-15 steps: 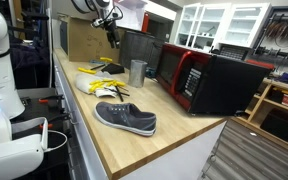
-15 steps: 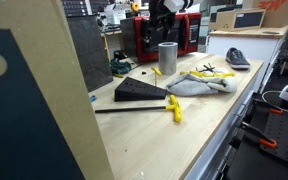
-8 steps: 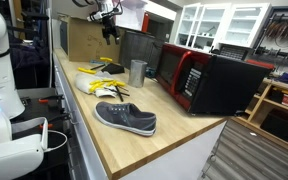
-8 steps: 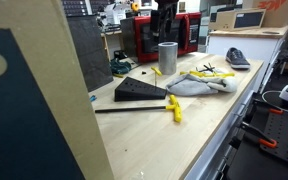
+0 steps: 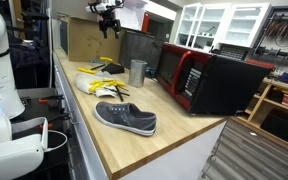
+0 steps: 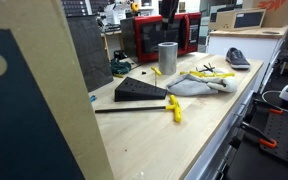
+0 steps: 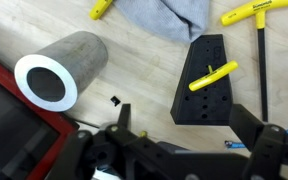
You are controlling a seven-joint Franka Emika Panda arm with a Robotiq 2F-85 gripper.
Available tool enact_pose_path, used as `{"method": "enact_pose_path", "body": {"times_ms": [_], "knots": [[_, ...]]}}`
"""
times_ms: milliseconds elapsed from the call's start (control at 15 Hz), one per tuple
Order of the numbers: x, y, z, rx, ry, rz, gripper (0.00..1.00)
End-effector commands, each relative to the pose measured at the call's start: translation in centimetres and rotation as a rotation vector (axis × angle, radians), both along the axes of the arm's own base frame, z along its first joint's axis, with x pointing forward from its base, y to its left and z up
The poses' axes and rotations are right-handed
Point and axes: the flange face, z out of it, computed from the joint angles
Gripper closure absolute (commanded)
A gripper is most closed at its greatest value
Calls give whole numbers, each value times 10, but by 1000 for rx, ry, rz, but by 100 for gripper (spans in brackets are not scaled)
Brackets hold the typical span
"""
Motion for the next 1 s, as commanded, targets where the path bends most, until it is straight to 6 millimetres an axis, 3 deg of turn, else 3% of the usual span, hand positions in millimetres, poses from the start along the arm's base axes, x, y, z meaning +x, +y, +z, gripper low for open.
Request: {"method": "enact_pose_path", "body": {"times_ms": [0,800,933], "knots": [[-17,-10,18,12,17,52,0],[-39,-32,48,37,9,91,0],[-29,-26,45,24,4,71,0]]}}
